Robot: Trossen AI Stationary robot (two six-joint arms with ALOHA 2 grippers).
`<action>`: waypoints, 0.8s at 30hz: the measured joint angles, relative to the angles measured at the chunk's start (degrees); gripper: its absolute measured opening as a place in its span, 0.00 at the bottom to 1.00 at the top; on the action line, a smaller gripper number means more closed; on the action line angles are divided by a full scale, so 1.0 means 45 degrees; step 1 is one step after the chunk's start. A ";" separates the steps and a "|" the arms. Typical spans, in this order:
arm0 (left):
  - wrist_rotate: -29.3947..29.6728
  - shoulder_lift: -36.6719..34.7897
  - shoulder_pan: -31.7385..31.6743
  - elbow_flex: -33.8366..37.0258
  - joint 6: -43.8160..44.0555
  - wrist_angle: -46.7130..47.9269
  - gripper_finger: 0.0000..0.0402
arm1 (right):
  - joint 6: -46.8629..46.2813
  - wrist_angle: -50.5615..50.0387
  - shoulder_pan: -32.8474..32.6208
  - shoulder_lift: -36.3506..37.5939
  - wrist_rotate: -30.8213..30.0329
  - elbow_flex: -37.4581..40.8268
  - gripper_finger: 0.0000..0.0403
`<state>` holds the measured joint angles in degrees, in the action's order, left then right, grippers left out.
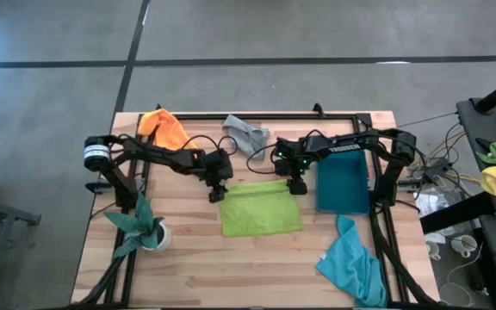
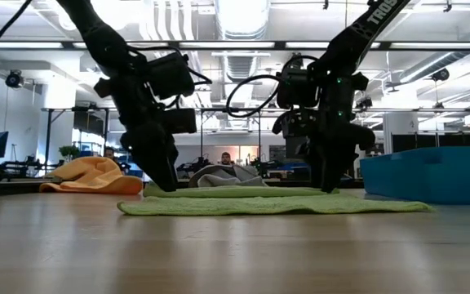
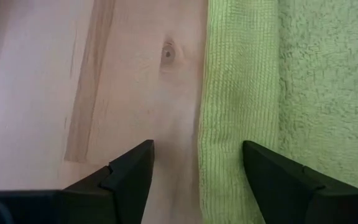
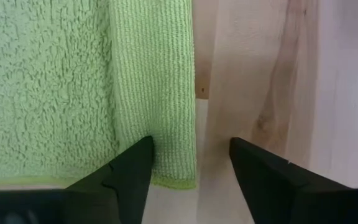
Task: Roll microfiber towels into tight, uniform cylinder then place into a basket
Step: Roll the green towel
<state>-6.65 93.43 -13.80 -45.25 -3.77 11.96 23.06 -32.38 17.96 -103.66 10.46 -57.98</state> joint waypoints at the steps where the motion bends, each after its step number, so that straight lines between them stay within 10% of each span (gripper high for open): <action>1: -0.0020 -0.0136 -0.0022 -0.0010 0.0101 0.0175 0.57 | 0.0016 0.0000 0.0006 0.0002 0.0000 -0.0009 0.49; 13: 0.0037 -0.0885 -0.0020 0.0280 0.0435 0.0230 0.55 | 0.0544 -0.0112 0.0010 0.0050 0.0177 0.0005 0.04; 24: -0.0633 -0.0404 -0.0001 0.0625 0.0973 0.0113 0.16 | 0.0547 -0.0204 0.0015 0.0084 0.0148 0.0014 0.02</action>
<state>-9.50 91.61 -13.80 -42.44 0.61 12.47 25.52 -33.30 18.02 -103.28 11.12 -57.92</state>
